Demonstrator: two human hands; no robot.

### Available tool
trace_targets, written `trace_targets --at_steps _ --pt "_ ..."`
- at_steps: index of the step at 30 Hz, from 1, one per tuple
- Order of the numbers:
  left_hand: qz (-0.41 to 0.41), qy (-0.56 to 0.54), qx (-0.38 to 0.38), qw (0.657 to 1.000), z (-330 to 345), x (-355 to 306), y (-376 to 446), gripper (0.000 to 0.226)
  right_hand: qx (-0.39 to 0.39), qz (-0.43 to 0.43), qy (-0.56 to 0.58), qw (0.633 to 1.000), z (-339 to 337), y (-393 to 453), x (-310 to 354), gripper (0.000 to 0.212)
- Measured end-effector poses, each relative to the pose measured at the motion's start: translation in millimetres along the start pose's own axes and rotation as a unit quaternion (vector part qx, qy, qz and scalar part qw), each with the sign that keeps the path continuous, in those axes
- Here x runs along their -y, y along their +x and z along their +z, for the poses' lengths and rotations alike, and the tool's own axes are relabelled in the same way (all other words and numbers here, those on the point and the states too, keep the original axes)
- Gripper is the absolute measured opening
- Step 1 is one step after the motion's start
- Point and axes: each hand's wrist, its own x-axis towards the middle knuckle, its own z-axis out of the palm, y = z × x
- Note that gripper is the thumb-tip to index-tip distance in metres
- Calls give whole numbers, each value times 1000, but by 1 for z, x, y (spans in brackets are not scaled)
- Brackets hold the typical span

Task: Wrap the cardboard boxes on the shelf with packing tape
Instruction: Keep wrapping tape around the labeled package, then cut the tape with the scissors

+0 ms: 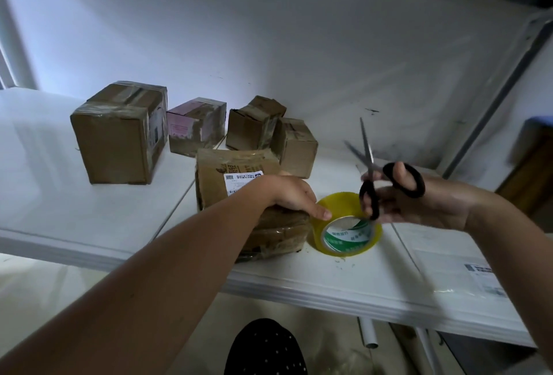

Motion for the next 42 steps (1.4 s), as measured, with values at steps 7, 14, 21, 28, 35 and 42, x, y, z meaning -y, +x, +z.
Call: trace_targets --at_steps 7,14,21,28,35,42 --pt "-17 30 60 998 -10 -7 9 69 222 157 -109 956 16 -20 -30 112" --pt "-80 96 127 984 -19 -20 19 85 138 185 -115 966 38 -16 -50 101" --pt "-110 164 149 969 -23 -26 25 82 66 172 -123 975 56 -8 -52 64" --pt "-140 154 175 962 -26 -28 26 79 -33 163 -63 984 80 7 -50 36" --pt "-143 169 198 955 -24 -28 23 72 -70 149 -45 985 88 11 -51 25" --pt "-130 140 196 962 -23 -28 13 73 -32 154 -86 984 83 8 -48 42"
